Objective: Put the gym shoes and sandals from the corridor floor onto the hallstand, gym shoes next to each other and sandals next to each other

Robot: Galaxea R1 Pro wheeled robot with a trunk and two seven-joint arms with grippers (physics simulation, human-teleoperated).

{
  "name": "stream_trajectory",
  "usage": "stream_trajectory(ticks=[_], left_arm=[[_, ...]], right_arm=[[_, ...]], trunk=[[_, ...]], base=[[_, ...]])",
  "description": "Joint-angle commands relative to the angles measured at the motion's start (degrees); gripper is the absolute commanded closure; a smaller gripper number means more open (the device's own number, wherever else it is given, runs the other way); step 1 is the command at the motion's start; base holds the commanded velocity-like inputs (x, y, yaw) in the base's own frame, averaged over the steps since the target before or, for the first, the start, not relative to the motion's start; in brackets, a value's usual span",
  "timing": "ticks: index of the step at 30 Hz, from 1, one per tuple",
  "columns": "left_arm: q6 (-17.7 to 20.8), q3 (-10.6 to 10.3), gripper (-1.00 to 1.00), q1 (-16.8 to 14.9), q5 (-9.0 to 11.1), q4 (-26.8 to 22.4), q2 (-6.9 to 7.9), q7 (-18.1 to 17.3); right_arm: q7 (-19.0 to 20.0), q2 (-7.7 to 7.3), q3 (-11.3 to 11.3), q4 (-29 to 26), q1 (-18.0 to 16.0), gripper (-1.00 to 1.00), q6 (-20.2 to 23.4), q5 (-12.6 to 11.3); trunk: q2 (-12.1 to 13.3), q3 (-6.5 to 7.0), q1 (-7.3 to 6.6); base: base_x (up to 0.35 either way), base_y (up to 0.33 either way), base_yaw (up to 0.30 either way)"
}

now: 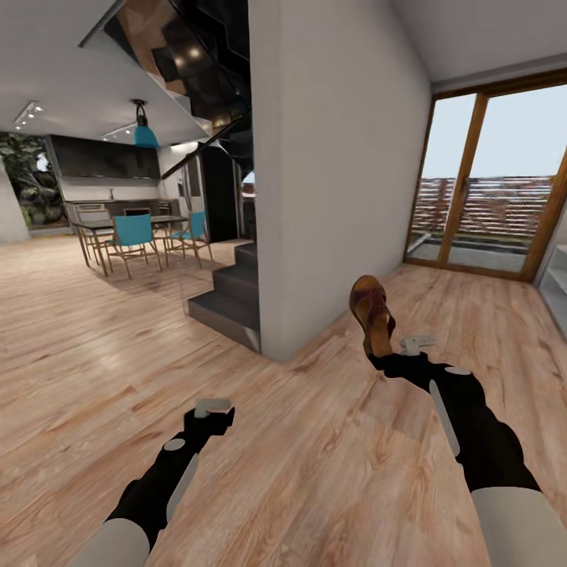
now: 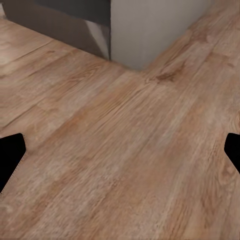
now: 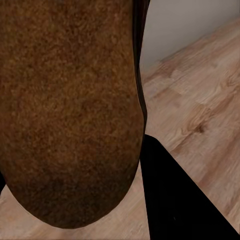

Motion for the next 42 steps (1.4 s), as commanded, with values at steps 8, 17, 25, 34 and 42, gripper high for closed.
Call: stream_trajectory(ticks=[8, 17, 25, 34, 42], left_arm=[[0.34, 0.00, -1.00, -0.04, 0.10, -0.09, -0.01, -0.09], [0.34, 0.00, -1.00, -0.04, 0.10, -0.09, -0.01, -0.09], [0.34, 0.00, -1.00, -0.02, 0.10, -0.09, -0.01, -0.09], [0.34, 0.00, -1.00, -0.03, 0.10, -0.09, -0.01, -0.09], [0.34, 0.00, -1.00, -0.03, 0.10, -0.09, -0.01, -0.09]], right_arm=[[0.24, -0.01, -0.08, -0.08, -0.05, 1.00, 0.32, 0.11], [0.24, -0.01, -0.08, -0.08, -0.04, 1.00, 0.32, 0.14], [0.22, -0.01, -0.08, -0.08, -0.04, 1.00, 0.32, 0.14], [0.23, -0.01, -0.08, -0.08, -0.07, 1.00, 0.32, 0.14], [0.24, -0.02, -0.08, -0.08, -0.03, 1.00, 0.32, 0.14]], trunk=[[-0.03, -0.06, 0.02], [-0.03, -0.06, 0.02], [-0.03, -0.06, 0.02], [-0.03, -0.06, 0.02], [-0.03, -0.06, 0.02]], base=[[0.290, -0.224, 0.290], [0.249, -0.172, 0.289], [0.207, -0.139, 0.289], [0.134, -0.094, 0.290], [0.010, -0.006, 0.289]])
